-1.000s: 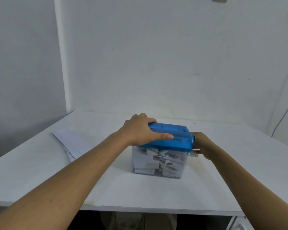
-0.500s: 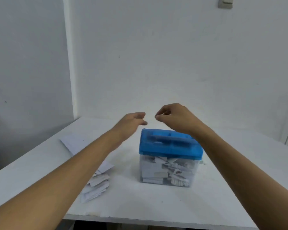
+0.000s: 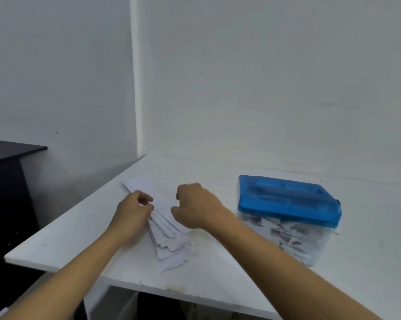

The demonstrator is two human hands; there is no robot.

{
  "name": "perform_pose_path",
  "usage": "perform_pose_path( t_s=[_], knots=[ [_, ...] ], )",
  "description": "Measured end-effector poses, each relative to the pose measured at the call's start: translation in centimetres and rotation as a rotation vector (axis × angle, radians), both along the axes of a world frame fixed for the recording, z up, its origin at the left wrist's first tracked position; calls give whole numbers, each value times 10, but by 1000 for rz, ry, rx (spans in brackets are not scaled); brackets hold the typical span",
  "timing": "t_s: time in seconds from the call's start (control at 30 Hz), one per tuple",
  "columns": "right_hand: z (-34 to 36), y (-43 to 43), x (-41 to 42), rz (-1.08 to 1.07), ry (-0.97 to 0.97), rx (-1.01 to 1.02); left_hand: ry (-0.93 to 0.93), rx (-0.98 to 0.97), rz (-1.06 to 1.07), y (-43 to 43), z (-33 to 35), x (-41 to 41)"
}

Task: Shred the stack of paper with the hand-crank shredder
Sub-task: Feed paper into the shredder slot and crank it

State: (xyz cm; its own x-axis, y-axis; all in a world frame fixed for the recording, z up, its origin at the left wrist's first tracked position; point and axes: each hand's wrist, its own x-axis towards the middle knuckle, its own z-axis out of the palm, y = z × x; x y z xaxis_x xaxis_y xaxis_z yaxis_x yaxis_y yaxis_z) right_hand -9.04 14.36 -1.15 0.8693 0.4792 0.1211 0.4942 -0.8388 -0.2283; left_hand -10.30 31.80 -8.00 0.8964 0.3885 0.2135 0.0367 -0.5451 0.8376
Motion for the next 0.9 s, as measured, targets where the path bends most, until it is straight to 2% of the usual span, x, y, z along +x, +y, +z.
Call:
perform_pose_path(
  t_s=[0.13,0.23,0.33,0.57,0.8,0.9],
  knots=[
    [-34,12,12,-74,129,41,-12,239,-26,-2,-22,-2],
    [-59,6,17,-97,188,232,38,360,-40,-5,-22,-4],
    [-74,-2,16,-115,172,404,47,374,-46,-7,-21,-4],
    [-78,-8,16,-118,170,560,42,372,-33,-7,-23,-5],
    [-73,-14,21,-118,267,785,55,368,-28,-6,-25,1],
    [-73,-14,20,-94,283,780,89,248,-24,-3,-22,4]
  ],
)
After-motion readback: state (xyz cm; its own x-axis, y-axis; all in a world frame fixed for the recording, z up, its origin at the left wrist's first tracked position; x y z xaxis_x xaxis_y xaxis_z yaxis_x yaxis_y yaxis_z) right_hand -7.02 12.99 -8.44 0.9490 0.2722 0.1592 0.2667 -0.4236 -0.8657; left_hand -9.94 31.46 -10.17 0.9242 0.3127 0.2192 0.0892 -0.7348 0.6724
